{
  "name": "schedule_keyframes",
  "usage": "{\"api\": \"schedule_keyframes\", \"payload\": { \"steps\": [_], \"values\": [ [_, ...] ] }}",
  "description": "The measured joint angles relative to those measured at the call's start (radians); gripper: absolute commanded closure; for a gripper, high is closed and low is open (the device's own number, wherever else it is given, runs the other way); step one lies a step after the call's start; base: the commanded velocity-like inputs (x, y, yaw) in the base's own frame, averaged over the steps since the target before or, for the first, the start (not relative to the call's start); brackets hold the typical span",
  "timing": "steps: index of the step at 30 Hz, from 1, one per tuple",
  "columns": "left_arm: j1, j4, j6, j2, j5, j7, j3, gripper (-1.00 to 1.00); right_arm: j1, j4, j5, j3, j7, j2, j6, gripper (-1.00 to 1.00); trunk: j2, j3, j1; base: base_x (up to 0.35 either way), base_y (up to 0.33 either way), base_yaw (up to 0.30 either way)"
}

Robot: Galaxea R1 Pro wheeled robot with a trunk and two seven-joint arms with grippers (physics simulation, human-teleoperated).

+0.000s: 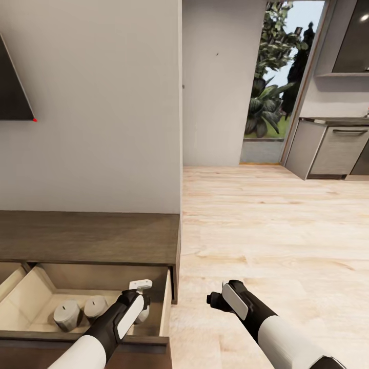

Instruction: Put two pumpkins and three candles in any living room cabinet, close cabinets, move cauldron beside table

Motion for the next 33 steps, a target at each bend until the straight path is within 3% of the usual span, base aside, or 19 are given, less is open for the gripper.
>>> {"api": "schedule_keyframes", "payload": {
  "steps": [21,28,33],
  "values": [
    [0.001,0.000,-0.005,0.000,-0.003,0.002,-0.006,1.00,0.000,0.000,0.000,0.000,0.000,0.000,0.000,-1.00,0.000,0.000,0.000,0.001,0.000,0.000],
    [0.001,0.000,-0.006,0.000,-0.003,0.002,-0.005,1.00,0.000,0.000,0.000,-0.001,0.000,0.000,0.000,-1.00,-0.049,-0.022,0.027,0.000,0.000,0.000],
    [0.001,-0.008,-0.008,0.000,-0.005,0.002,-0.006,1.00,0.000,0.000,0.000,0.000,0.000,0.000,0.000,-1.00,-0.049,-0.022,0.027,0.000,0.000,0.000]
  ]
}}
